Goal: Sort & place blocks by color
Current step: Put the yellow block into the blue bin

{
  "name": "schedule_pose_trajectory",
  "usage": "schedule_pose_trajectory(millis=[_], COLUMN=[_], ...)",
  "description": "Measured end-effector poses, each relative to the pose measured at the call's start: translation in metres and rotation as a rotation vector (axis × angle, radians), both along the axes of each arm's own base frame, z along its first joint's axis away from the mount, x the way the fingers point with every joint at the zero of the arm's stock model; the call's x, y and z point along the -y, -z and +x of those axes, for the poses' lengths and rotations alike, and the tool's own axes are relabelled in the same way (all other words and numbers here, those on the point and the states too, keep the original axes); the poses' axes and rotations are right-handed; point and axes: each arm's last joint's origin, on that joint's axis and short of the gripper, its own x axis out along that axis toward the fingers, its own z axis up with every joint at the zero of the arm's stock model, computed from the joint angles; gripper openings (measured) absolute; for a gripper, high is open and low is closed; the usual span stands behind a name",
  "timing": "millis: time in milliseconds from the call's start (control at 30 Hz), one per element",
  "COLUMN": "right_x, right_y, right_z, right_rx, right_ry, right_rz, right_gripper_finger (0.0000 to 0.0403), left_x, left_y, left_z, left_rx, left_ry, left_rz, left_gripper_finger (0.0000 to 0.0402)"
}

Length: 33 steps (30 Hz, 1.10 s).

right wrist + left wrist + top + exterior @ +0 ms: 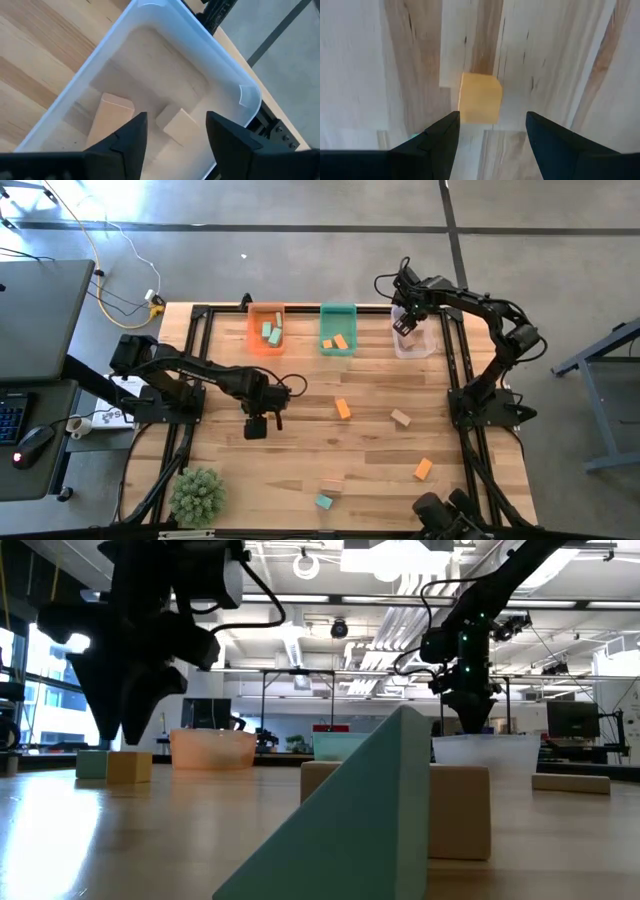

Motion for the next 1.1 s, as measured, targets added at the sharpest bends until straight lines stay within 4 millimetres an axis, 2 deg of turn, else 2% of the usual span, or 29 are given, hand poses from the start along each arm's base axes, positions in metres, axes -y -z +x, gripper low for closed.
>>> schedule_pose_trajectory(millis=[333,733,833,933,1033,1100], right_x=[0.001,0.001,0.001,0.001,0.002,0.003], right_y=[0.000,0.000,0.000,-0.001,-0.009,-0.016], right_z=[0.001,0.001,0.001,0.001,0.002,0.002], right_rx=[0.007,0.005,0.005,-0.002,-0.006,-0.002], right_ry=[-0.009,-0.019,-0.020,-0.020,-0.023,-0.010], right_rz=[-0.013,-0.015,-0.015,-0.004,-0.003,-0.002], right_gripper_finger=[0.0190,0.0190,0.0190,0.0190,0.0190,0.0190], left_x=[-0.002,-0.004,-0.004,-0.005,-0.004,-0.006], left_y=[0.004,0.038,0.038,0.037,0.036,0.035], left_z=[0.004,0.014,0.014,0.014,0.015,0.015], left_rx=[0.045,-0.060,-0.059,-0.054,-0.038,-0.036], left_ry=[0.039,0.038,0.039,0.041,0.066,0.078], left_rz=[0.063,0.026,0.034,0.037,0.029,0.016], left_gripper_finger=[0.0216,0.0213,0.0194,0.0153,0.0105,0.0099])
